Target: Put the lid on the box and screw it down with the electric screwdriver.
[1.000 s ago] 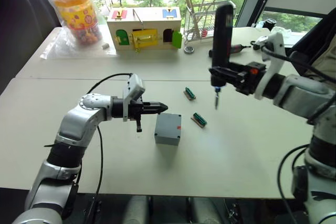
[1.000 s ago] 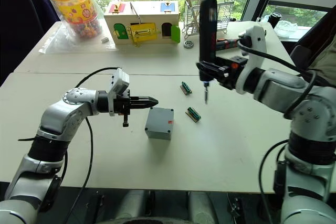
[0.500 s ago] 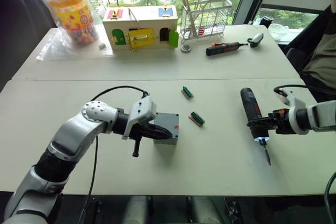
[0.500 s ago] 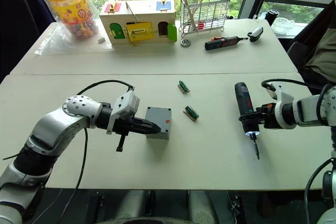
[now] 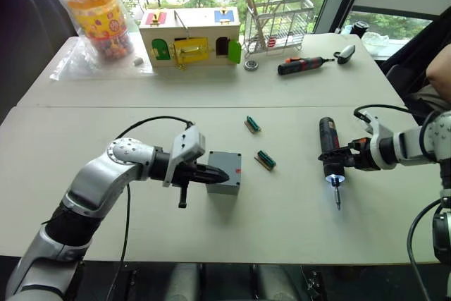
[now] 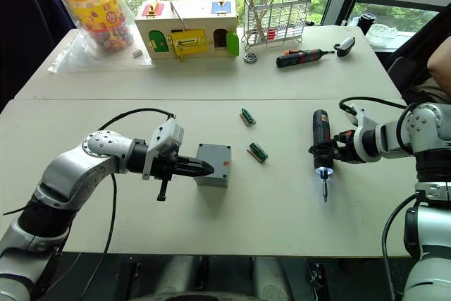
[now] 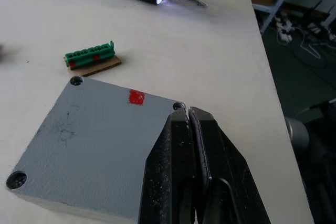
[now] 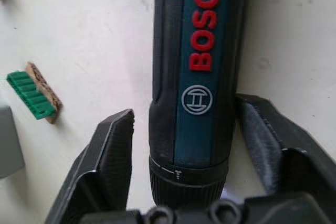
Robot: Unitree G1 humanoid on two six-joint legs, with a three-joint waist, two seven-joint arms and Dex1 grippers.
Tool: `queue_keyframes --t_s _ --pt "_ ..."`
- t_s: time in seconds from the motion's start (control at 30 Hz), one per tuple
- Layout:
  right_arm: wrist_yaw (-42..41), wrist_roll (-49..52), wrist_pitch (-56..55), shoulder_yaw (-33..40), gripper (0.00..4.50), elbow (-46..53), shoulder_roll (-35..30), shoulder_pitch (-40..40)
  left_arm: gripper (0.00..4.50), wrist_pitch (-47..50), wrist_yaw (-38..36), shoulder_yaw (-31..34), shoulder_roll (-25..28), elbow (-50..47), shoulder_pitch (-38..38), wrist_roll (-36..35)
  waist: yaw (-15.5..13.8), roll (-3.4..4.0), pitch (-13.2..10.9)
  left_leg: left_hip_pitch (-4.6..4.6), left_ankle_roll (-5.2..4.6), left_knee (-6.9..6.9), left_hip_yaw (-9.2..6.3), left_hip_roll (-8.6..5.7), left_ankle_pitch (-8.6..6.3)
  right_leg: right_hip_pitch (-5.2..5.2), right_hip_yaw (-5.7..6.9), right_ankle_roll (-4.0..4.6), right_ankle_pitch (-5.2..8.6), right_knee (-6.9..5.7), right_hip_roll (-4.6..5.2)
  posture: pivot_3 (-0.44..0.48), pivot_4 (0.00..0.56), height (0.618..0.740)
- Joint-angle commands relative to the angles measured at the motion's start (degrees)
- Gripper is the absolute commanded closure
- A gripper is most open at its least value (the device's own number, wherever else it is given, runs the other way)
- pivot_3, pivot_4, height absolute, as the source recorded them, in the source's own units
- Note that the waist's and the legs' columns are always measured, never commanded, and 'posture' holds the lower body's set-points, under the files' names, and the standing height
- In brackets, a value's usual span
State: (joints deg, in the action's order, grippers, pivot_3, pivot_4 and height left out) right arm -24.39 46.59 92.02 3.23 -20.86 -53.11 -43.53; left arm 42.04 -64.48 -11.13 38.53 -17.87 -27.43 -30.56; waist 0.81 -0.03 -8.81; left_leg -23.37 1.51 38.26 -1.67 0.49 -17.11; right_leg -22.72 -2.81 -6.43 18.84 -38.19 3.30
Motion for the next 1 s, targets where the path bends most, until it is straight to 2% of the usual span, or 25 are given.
queue_keyframes --t_s 0.03,0.13,0.23,0.27,0.33,0.4,0.5,0.7,0.8,0.9,1.0 --pt "0.66 -3.61 -2.56 2.89 0.03 2.33 -0.08 0.42 4.50 0.86 1.36 6.20 0.32 3.04 -0.62 -2.78 -0.02 0.00 0.00 0.01 0.00 0.00 0.00 -0.01 0.00 0.01 0.00 0.00 0.00 0.00 0.00 0.000 0.150 0.736" --pt "-1.74 -5.01 -8.71 4.23 0.03 9.43 -1.82 2.49 4.50 1.77 2.79 10.67 1.29 5.53 0.17 -4.29 -0.10 0.00 0.00 0.00 0.00 0.01 -0.01 -0.04 0.00 0.00 0.01 -0.01 -0.01 -0.01 0.03 0.000 0.150 0.736" --pt "-6.86 -4.23 -20.51 10.46 0.03 24.08 -2.03 10.58 4.50 3.67 3.77 15.85 3.63 6.39 3.38 -6.08 0.00 0.01 0.00 -0.06 0.00 -0.06 -0.01 -0.03 0.00 -0.11 0.01 -0.02 0.00 0.01 0.03 0.000 0.150 0.736" --pt "-7.98 -3.74 -25.61 14.23 0.03 28.94 0.05 14.20 4.50 4.63 4.08 17.38 4.31 6.30 4.80 -6.92 0.10 0.00 0.00 -0.07 -0.02 -0.09 -0.02 0.00 -0.01 -0.12 0.02 -0.03 0.00 0.02 0.02 0.000 0.150 0.736" --pt "-10.72 0.29 -28.47 20.26 0.03 36.89 3.80 21.57 4.50 6.61 4.32 19.98 5.62 6.21 8.15 -8.56 0.15 -0.02 0.00 -0.06 -0.03 -0.16 -0.05 0.07 -0.02 -0.13 0.05 -0.03 0.00 0.03 -0.03 0.000 0.150 0.736" --pt "-14.80 1.71 -31.71 22.20 0.03 43.12 5.46 29.41 4.50 8.15 4.14 21.10 6.64 5.83 11.08 -9.65 0.03 -0.02 0.00 -0.01 -0.03 -0.12 -0.11 0.12 -0.02 -0.05 0.08 -0.03 0.00 -0.01 -0.07 0.000 0.150 0.736" --pt "-21.74 2.77 -35.36 21.39 0.03 50.46 6.20 42.31 4.50 8.21 3.02 20.67 8.72 5.48 16.71 -8.99 -0.44 -0.02 0.00 0.02 0.02 -0.07 -0.15 0.07 0.00 0.06 0.10 -0.03 0.00 -0.02 -0.01 0.000 0.150 0.736" --pt "-29.61 2.19 -39.96 18.31 0.03 55.23 5.14 55.53 4.50 9.51 2.04 21.75 11.41 2.69 25.06 -10.38 -0.05 -0.08 -0.05 0.51 0.03 -0.05 -0.09 -0.04 0.00 0.57 0.08 -0.03 0.00 0.01 0.17 0.000 0.150 0.736" --pt "-31.36 1.70 -41.70 16.34 0.03 55.81 5.00 58.56 4.50 10.65 2.31 22.03 11.95 -0.40 28.22 -11.79 -0.04 -0.10 -0.07 0.99 0.03 -0.22 -0.08 0.00 -0.01 1.01 0.08 -0.02 0.01 0.18 0.17 0.000 0.150 0.736" --pt "-31.77 -0.51 -44.05 13.86 0.03 55.21 5.02 59.76 4.50 13.50 2.05 22.78 12.28 -2.73 30.58 -14.84 -0.07 -0.15 -0.09 1.00 0.03 -0.22 -0.10 0.01 -0.01 1.04 0.07 -0.02 0.01 0.20 0.22 0.000 0.150 0.736" --pt "-31.40 -1.02 -45.07 12.86 0.03 55.03 5.33 59.63 4.50 13.13 2.41 22.76 12.59 -2.93 31.79 -14.78 -0.08 -0.15 -0.10 1.00 0.04 -0.22 -0.10 0.00 -0.01 1.04 0.04 -0.02 0.01 0.20 0.26 0.000 0.150 0.736"
